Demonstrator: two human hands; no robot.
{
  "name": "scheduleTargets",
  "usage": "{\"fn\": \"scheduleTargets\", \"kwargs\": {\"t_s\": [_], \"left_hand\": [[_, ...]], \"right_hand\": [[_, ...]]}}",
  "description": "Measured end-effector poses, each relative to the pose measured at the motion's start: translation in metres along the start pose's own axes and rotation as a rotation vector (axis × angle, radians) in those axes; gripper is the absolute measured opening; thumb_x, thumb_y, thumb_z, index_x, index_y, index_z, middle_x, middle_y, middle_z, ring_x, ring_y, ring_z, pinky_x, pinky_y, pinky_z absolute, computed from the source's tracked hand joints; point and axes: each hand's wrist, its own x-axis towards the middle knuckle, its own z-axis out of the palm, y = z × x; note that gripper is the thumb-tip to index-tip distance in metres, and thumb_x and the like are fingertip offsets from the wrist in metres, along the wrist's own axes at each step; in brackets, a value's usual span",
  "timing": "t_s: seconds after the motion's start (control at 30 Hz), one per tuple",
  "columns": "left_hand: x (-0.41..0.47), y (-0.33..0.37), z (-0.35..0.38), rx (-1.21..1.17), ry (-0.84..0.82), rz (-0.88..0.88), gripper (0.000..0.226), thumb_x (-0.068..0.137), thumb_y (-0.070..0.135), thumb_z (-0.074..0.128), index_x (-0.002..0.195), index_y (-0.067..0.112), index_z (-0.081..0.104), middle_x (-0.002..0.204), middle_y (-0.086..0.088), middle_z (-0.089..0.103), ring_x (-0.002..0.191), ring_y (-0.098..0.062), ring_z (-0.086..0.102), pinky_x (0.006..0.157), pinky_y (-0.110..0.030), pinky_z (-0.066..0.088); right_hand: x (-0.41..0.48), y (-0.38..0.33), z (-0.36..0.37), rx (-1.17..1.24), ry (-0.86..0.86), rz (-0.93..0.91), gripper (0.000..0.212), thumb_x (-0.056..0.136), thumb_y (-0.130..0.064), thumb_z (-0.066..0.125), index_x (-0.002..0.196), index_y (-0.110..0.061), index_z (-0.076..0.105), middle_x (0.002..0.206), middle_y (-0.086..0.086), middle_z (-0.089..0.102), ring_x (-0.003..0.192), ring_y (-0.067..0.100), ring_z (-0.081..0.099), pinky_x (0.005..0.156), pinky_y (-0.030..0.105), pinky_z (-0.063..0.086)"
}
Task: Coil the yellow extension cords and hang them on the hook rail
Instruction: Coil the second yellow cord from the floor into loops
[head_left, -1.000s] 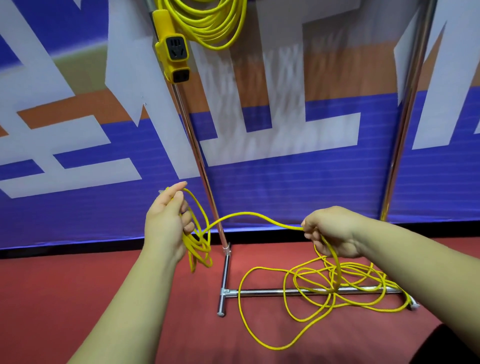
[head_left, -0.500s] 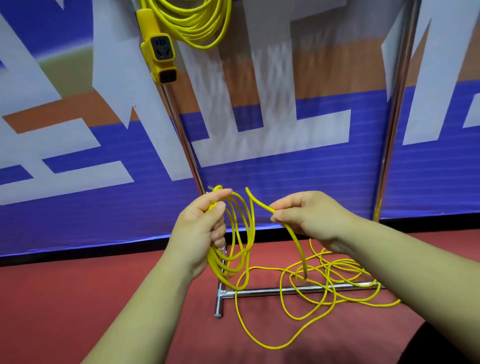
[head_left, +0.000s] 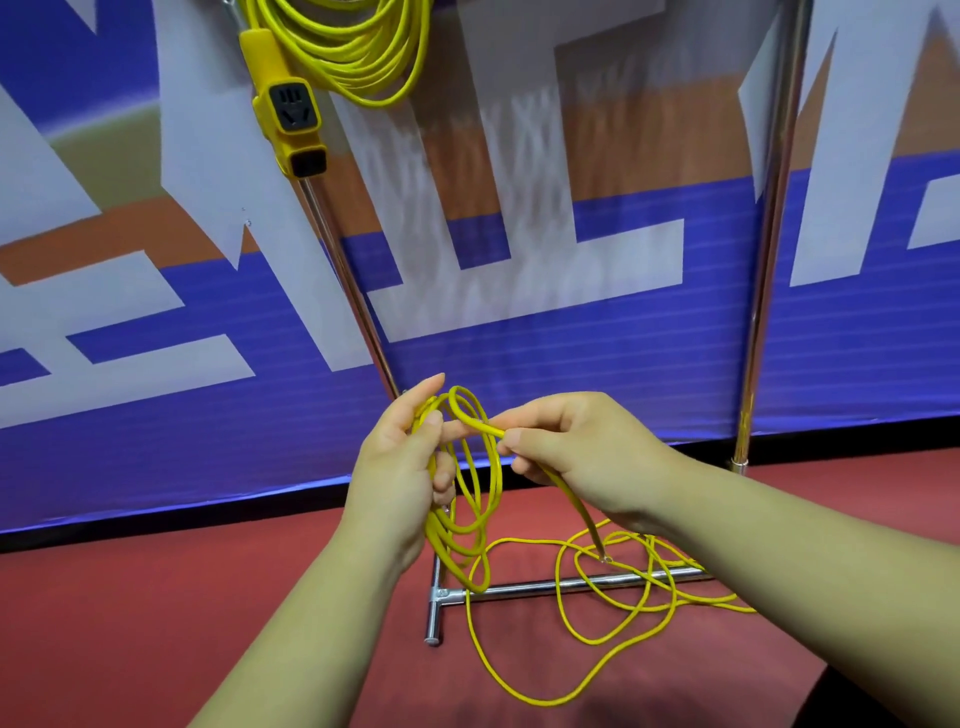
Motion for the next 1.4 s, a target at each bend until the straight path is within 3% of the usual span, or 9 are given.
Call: {"fn": "scheduleTargets", "kwargs": {"t_s": [0.2,0.27,0.4,0.53,0.63,0.77,0.97,1.1,1.4], "left_hand": [[0.002,-0.002,0.006,-0.085,0.009,0.002,0.030,0.105,0.008,0.044,0.124,0.018,0.065,0.072,-0.005,0.061,0.050,-0.011,0.040,0.039,-0.021,0.029],[0.004,0.001,0.005,-0.148,0.034,-0.007,0.027,0.104,0.008,0.044,0.117,0.016,0.067,0.073,-0.007,0.061,0.049,-0.012,0.041,0.040,-0.023,0.033],[0.006,0.004,0.002,-0.189,0.041,0.005,0.031,0.104,0.009,0.044,0.104,0.020,0.073,0.070,-0.005,0.052,0.052,-0.020,0.039,0.058,-0.034,0.035],[0.007,0.017,-0.005,-0.233,0.108,0.088,0.026,0.104,0.007,0.041,0.106,0.015,0.066,0.064,-0.002,0.051,0.057,-0.018,0.047,0.057,-0.030,0.043],[0.009,0.029,-0.020,-0.359,0.153,0.111,0.024,0.105,0.009,0.038,0.108,0.016,0.062,0.063,0.000,0.052,0.059,-0.014,0.057,0.060,-0.030,0.053],[0.013,0.037,-0.037,-0.523,0.208,0.108,0.023,0.107,0.012,0.036,0.109,0.016,0.058,0.064,0.002,0.046,0.048,-0.006,0.049,0.050,-0.022,0.050],[0.011,0.036,-0.042,-0.538,0.134,0.026,0.022,0.106,0.014,0.041,0.118,0.019,0.059,0.067,0.003,0.049,0.043,-0.001,0.039,0.040,-0.014,0.037],[0.004,0.037,-0.035,-0.445,0.028,0.017,0.024,0.102,0.015,0.046,0.121,0.022,0.059,0.069,0.003,0.051,0.046,-0.004,0.044,0.041,-0.015,0.040],[-0.008,0.035,-0.023,-0.351,-0.046,-0.012,0.035,0.092,0.018,0.055,0.128,0.020,0.059,0.069,0.001,0.049,0.043,-0.004,0.039,0.039,-0.016,0.038]], "right_hand": [[-0.001,-0.001,0.004,-0.239,-0.003,-0.116,0.024,0.091,-0.014,0.067,0.090,-0.035,0.078,0.071,0.006,0.072,0.068,0.013,0.062,0.081,0.048,0.056],[-0.003,-0.003,0.008,-0.283,-0.030,-0.156,0.023,0.091,-0.013,0.068,0.089,-0.034,0.078,0.075,0.007,0.074,0.067,0.009,0.065,0.079,0.042,0.057],[-0.006,-0.003,0.013,-0.271,-0.106,-0.173,0.019,0.091,-0.011,0.068,0.098,-0.025,0.079,0.077,0.007,0.075,0.066,0.008,0.066,0.069,0.024,0.054],[-0.009,0.004,0.005,-0.169,-0.275,-0.072,0.036,0.095,-0.004,0.062,0.125,-0.023,0.067,0.080,0.010,0.072,0.069,0.012,0.063,0.070,0.021,0.051],[-0.012,0.007,-0.006,-0.206,-0.390,0.010,0.042,0.099,-0.002,0.056,0.132,-0.028,0.059,0.084,0.002,0.069,0.072,0.007,0.063,0.070,0.016,0.049],[-0.012,0.014,-0.017,-0.396,-0.447,0.076,0.034,0.100,-0.012,0.055,0.126,-0.031,0.063,0.091,0.002,0.073,0.082,0.007,0.066,0.076,0.021,0.048],[-0.007,0.021,-0.012,-0.384,-0.249,0.012,0.016,0.090,-0.003,0.068,0.102,-0.014,0.066,0.084,0.008,0.072,0.071,0.014,0.068,0.067,0.029,0.052],[-0.006,0.016,0.002,-0.360,-0.218,-0.076,0.014,0.083,-0.002,0.076,0.086,-0.010,0.064,0.074,0.006,0.070,0.065,0.012,0.068,0.063,0.021,0.051],[-0.005,0.020,0.024,-0.313,-0.222,-0.149,0.016,0.080,-0.003,0.080,0.082,-0.004,0.063,0.074,0.015,0.071,0.066,0.015,0.072,0.062,0.019,0.051]]}}
